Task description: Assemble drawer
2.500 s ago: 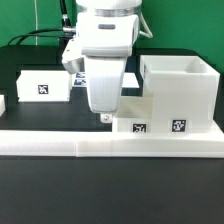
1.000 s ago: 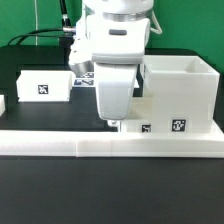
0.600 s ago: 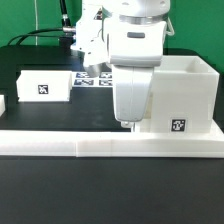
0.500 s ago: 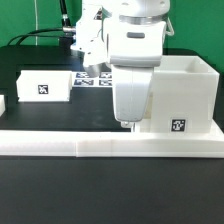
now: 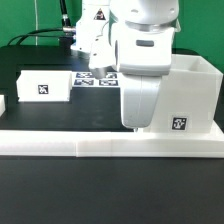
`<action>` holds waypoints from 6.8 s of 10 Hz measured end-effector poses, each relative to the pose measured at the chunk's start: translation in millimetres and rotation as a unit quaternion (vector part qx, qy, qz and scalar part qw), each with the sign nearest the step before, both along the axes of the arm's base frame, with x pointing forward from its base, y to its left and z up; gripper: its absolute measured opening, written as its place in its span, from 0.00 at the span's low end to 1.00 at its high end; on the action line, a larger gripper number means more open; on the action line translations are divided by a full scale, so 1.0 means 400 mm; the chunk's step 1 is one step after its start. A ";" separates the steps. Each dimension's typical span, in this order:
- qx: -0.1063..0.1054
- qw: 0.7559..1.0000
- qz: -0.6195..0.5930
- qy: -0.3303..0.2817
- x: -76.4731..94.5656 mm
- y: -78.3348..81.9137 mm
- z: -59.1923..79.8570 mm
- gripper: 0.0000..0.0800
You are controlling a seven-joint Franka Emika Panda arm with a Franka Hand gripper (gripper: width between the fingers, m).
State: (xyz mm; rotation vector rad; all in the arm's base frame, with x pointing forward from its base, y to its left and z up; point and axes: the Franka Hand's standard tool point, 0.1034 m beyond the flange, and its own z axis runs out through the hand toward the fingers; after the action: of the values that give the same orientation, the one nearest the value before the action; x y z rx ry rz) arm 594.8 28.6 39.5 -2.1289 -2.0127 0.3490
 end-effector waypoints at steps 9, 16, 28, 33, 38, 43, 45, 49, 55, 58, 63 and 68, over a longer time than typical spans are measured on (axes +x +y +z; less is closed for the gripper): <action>0.000 1.000 0.008 0.016 -0.002 -0.010 -0.007 0.81; 0.013 1.000 0.009 0.009 -0.106 -0.083 0.022 0.81; 0.064 0.995 -0.065 0.027 -0.042 0.027 0.014 0.81; 0.072 0.996 -0.046 0.031 -0.052 -0.027 0.001 0.81; 0.070 0.997 -0.038 -0.017 -0.088 -0.103 0.078 0.81; 0.055 0.996 -0.062 -0.043 -0.246 -0.154 0.070 0.81; 0.052 0.995 -0.070 -0.042 -0.300 -0.161 0.036 0.81; 0.039 0.991 -0.128 -0.030 -0.290 -0.156 0.015 0.81; -0.021 0.934 -0.350 -0.066 -0.344 -0.199 0.054 0.81; -0.042 0.899 -0.432 -0.062 -0.355 -0.200 0.051 0.81; -0.079 0.798 -0.593 -0.079 -0.407 -0.211 0.054 0.81; -0.087 0.757 -0.643 -0.075 -0.487 -0.255 0.014 0.81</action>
Offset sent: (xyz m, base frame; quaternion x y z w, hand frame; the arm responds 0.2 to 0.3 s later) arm 0.0000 0.0000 0.0000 0.0000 0.0000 0.0000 1.0000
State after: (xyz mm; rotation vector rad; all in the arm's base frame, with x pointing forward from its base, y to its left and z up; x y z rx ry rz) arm 400.1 -73.5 45.2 -3.0671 -0.1499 0.1014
